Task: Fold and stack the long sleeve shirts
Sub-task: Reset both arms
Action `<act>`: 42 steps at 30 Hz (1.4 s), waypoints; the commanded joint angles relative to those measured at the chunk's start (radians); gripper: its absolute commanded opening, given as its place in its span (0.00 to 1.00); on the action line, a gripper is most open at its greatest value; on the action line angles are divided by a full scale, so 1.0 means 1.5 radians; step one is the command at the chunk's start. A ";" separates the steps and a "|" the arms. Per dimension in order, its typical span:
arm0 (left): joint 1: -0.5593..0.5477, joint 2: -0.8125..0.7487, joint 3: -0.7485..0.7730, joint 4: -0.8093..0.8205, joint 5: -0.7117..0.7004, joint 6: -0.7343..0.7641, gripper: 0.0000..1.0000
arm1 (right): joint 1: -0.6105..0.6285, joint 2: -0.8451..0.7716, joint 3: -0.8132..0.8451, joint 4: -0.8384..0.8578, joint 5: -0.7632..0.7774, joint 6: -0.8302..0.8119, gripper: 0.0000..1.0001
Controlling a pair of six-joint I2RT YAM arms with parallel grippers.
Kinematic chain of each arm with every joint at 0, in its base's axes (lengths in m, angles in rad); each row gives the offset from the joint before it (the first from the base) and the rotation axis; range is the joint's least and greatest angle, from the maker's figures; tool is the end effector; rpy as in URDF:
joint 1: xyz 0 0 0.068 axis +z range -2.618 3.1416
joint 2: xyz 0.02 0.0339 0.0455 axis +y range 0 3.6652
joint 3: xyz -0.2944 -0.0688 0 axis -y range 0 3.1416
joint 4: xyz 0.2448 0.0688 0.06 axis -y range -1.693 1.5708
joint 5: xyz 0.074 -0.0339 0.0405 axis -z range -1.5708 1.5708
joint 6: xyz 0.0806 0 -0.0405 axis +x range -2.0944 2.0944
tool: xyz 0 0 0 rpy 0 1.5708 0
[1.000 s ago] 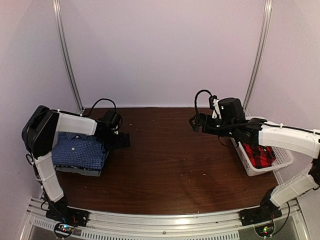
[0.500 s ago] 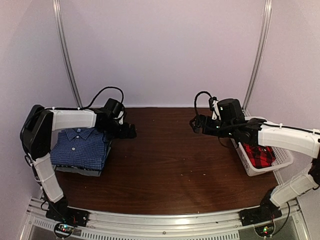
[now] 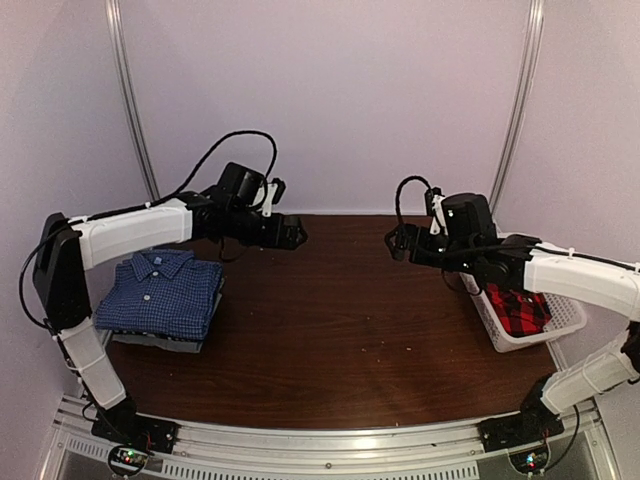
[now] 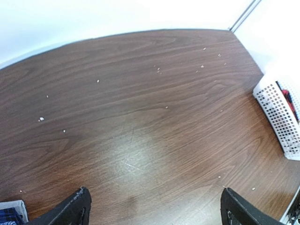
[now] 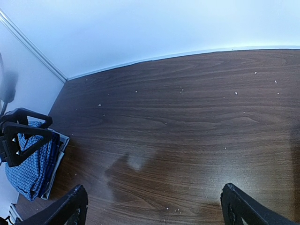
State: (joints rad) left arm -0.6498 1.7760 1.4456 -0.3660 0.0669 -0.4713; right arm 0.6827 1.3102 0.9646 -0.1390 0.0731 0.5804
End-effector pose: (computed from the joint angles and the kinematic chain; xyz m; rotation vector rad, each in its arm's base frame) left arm 0.3546 -0.2762 0.2800 0.2465 2.3414 -0.6516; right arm 0.2608 0.2045 0.2996 -0.0619 2.1291 0.6961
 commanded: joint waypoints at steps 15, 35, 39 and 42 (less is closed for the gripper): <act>-0.006 -0.217 -0.099 0.098 -0.064 0.033 0.98 | -0.003 -0.135 -0.001 0.059 0.055 -0.063 1.00; -0.007 -0.251 -0.156 0.129 -0.094 0.015 0.97 | -0.003 -0.177 -0.030 0.066 0.062 -0.079 1.00; -0.007 -0.253 -0.156 0.128 -0.096 0.016 0.98 | -0.003 -0.177 -0.029 0.065 0.062 -0.080 1.00; -0.007 -0.253 -0.157 0.128 -0.097 0.015 0.98 | -0.002 -0.177 -0.031 0.067 0.061 -0.080 1.00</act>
State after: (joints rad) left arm -0.6575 1.4235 1.2171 -0.2314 -0.0654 -0.4446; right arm 0.6827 1.0634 0.9283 -0.0559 0.1398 0.4732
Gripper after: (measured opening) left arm 0.976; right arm 0.997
